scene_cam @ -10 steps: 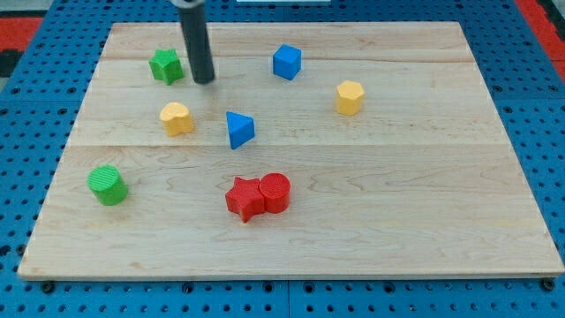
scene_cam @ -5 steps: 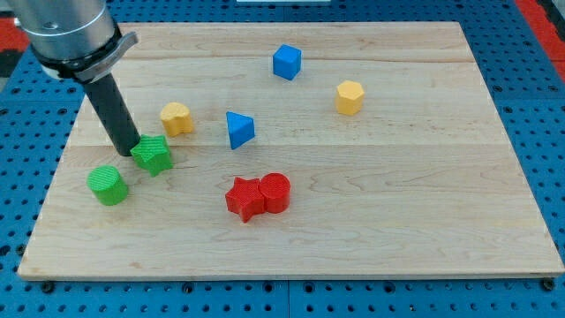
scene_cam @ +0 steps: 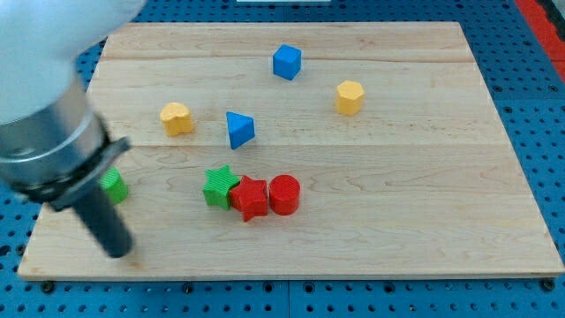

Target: Move the green circle vertically below the yellow heart

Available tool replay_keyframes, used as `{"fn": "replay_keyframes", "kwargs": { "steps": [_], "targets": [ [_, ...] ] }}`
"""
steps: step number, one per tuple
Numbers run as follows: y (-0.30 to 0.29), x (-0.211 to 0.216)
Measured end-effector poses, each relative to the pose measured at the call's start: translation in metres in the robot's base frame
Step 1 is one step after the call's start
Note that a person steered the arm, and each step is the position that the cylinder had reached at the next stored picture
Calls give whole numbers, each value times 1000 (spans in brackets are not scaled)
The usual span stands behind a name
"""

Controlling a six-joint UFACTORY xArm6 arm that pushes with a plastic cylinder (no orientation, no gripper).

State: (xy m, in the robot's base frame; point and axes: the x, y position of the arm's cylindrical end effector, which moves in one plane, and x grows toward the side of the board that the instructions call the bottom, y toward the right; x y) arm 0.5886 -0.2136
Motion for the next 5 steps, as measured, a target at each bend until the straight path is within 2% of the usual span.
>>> {"fn": "replay_keyframes", "kwargs": {
  "steps": [1, 2, 3, 4, 5],
  "targets": [
    [-53, -49],
    [-52, -82],
    [13, -92],
    [64, -66],
    [9, -45]
  ]
}}
